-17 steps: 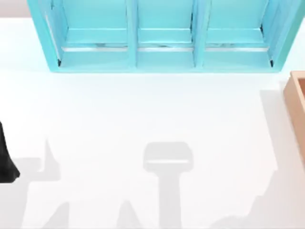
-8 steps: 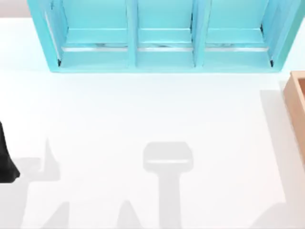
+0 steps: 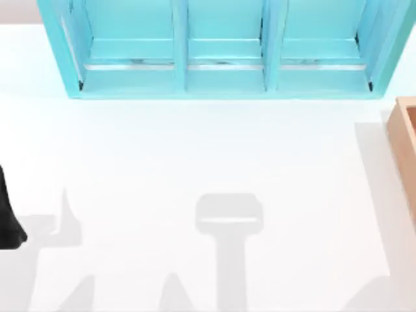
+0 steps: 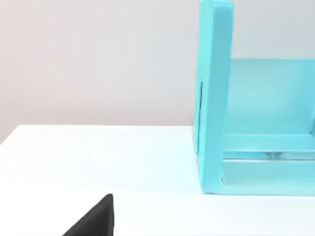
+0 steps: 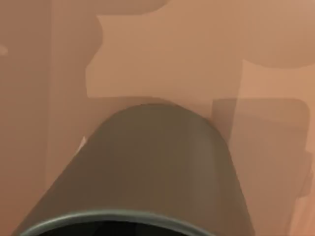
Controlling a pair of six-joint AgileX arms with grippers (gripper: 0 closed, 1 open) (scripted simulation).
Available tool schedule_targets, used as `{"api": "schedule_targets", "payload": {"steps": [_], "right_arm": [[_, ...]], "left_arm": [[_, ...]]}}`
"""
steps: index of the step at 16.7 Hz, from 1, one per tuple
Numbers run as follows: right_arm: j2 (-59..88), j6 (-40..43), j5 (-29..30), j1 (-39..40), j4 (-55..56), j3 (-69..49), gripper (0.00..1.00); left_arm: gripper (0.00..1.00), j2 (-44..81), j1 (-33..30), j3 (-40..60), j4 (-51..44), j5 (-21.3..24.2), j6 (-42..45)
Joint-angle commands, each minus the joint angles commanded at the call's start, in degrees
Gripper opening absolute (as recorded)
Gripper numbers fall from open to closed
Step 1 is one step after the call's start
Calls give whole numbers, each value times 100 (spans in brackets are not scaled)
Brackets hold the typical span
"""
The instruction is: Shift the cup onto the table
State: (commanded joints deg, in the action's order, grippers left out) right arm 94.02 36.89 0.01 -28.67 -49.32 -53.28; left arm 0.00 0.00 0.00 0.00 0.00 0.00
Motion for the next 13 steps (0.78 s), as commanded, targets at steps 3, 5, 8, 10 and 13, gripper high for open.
{"api": "schedule_targets", "payload": {"steps": [3, 5, 8, 10, 13], "right_arm": [[0, 0, 0, 0, 0, 0, 47], [0, 0, 0, 0, 0, 0, 32], [0, 0, 0, 0, 0, 0, 10], [0, 0, 0, 0, 0, 0, 0], [0, 0, 0, 0, 0, 0, 0]], "left_arm": [[100, 0, 0, 0, 0, 0, 0], [100, 0, 0, 0, 0, 0, 0], [100, 0, 0, 0, 0, 0, 0], [100, 0, 0, 0, 0, 0, 0], [100, 0, 0, 0, 0, 0, 0]]}}
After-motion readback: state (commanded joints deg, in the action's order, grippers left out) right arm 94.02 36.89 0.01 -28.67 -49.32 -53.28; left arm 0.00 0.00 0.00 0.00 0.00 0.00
